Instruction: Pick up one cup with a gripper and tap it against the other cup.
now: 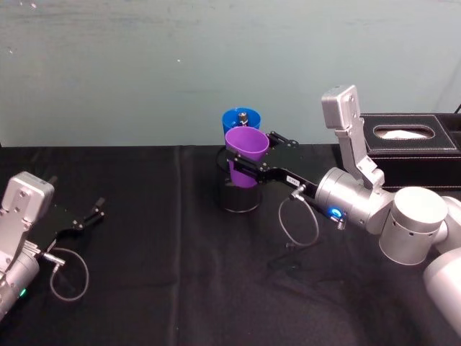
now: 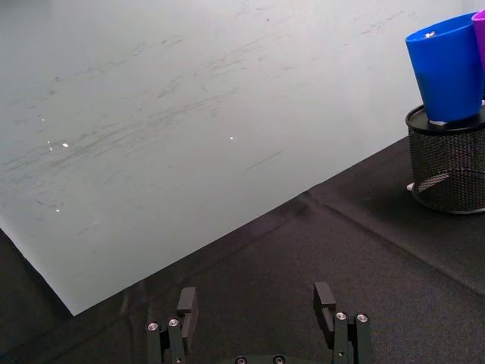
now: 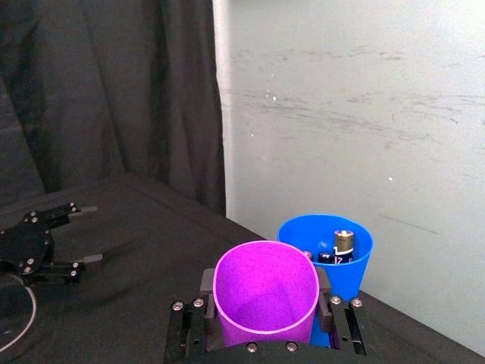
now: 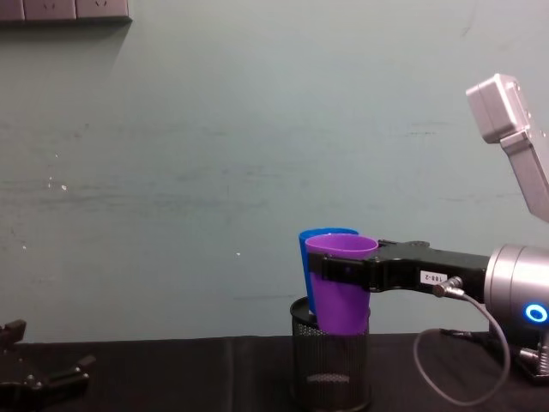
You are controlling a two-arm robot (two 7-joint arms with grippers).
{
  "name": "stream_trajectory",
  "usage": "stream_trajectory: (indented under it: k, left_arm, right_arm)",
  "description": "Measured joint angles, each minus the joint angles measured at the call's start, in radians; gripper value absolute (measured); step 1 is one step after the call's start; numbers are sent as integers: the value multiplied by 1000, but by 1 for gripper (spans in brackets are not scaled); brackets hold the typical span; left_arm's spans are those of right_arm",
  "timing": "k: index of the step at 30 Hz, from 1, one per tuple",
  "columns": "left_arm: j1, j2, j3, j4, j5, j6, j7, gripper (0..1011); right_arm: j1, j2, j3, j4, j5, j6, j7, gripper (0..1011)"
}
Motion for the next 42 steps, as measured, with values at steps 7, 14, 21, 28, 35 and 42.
stream_trajectory:
  k: [7, 14, 21, 28, 35, 42]
  left_arm:
    - [0, 0, 0, 0, 0, 0, 0, 1000]
    - [0, 0, 0, 0, 0, 0, 0, 1000]
    - [0, 0, 0, 0, 0, 0, 0, 1000]
    - [0, 0, 0, 0, 0, 0, 0, 1000]
    - [0, 0, 0, 0, 0, 0, 0, 1000]
    - [0, 0, 0, 0, 0, 0, 0, 1000]
  right_arm:
    - [10, -8, 5, 13, 4, -1, 4, 735]
    - [21, -14, 11, 26, 8, -1, 4, 735]
    - [39, -24, 20, 55, 19, -3, 9, 735]
    - [55, -32, 24, 77, 25, -5, 13, 735]
    - [62, -36, 24, 85, 29, -7, 18, 735]
    - [68, -37, 23, 92, 31, -9, 26, 735]
